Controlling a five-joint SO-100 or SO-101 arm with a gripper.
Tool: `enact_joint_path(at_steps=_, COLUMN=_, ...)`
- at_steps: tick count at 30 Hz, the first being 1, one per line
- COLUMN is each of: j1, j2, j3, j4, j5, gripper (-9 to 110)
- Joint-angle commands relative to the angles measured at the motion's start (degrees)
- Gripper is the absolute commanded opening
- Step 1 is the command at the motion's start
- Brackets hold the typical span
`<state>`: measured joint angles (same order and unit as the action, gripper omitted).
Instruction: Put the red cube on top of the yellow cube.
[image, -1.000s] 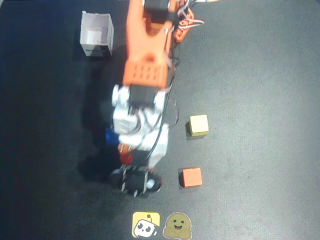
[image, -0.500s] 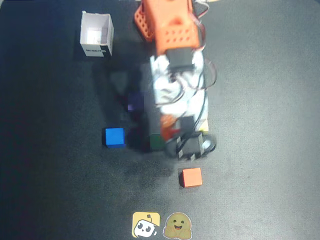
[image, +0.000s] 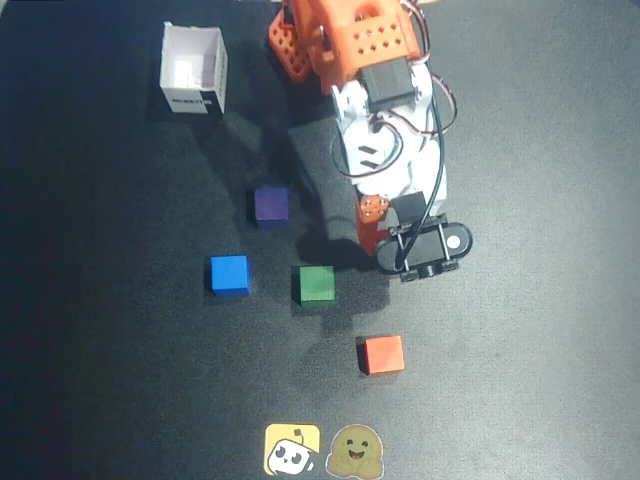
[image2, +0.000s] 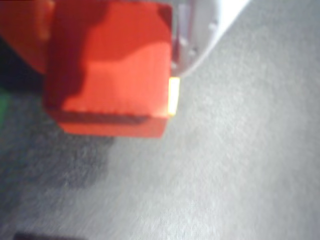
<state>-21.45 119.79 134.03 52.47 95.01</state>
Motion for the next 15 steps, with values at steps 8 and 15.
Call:
enact_joint_path(at_steps=8, j1=-0.6, j2=0.3, j3=2.2, j4=-1.6, j5=-0.7, gripper=4)
enact_joint_path(at_steps=15, j1=-1.1, j2=-1.5, j3=3.3, j4=-3.8, j5=-0.8, gripper=4)
